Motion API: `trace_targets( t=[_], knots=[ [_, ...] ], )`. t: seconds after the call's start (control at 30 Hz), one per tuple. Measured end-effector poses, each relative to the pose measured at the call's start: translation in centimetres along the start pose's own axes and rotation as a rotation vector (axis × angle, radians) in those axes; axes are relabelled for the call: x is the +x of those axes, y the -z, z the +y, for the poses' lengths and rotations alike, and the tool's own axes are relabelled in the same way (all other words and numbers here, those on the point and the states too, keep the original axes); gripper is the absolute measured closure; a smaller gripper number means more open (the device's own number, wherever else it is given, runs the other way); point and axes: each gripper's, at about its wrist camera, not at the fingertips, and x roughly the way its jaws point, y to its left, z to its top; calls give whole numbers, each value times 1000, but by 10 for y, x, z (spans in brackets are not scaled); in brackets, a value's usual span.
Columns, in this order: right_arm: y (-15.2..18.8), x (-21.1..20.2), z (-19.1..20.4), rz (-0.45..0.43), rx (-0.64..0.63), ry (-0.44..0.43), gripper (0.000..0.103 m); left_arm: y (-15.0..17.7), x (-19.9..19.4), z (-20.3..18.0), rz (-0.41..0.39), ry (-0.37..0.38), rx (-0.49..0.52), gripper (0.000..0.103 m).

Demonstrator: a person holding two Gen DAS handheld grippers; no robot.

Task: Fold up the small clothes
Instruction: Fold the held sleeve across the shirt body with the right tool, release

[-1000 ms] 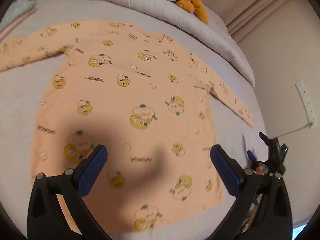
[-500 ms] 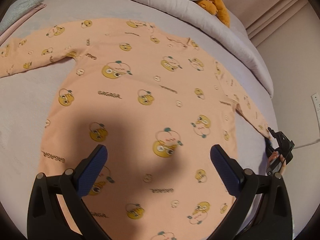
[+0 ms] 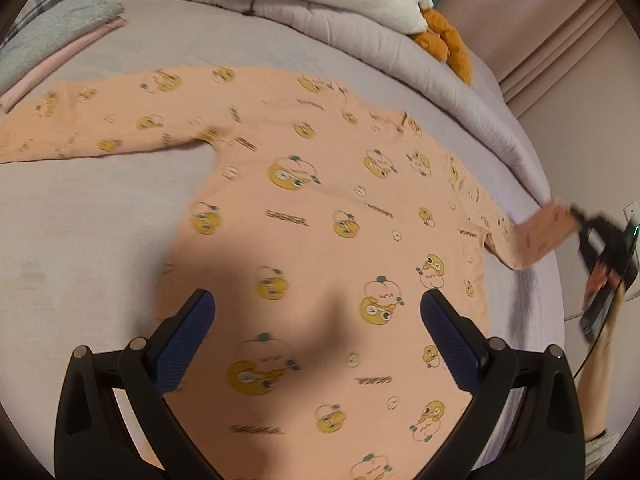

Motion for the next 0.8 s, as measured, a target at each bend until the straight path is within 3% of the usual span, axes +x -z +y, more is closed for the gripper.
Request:
trace_targets(
  t=[0.17,0.2,0.27,0.37,0.5,0.67,0.8],
  knots=[
    [31,17,141,45,-296,-33,93,1,-22,39,-43,1,-90,0],
    [38,23,154,53,-339,-32,93,2,-27,50,-53,17,-124,0],
    [71,38,203,70,-484,-8,93,2,-35,75,-70,47,-204,0],
    [124,78,249,104,-680,43,93,0,-41,103,-83,8,-263,0],
    [193,125,285,178,-880,92,93,-4,-48,135,-108,-45,-314,0],
    [281,165,296,255,-1103,151,93,-12,-51,176,-126,-60,-402,0],
    [317,177,301,271,-1201,174,93,-15,-51,200,-129,-38,-474,0]
  ],
)
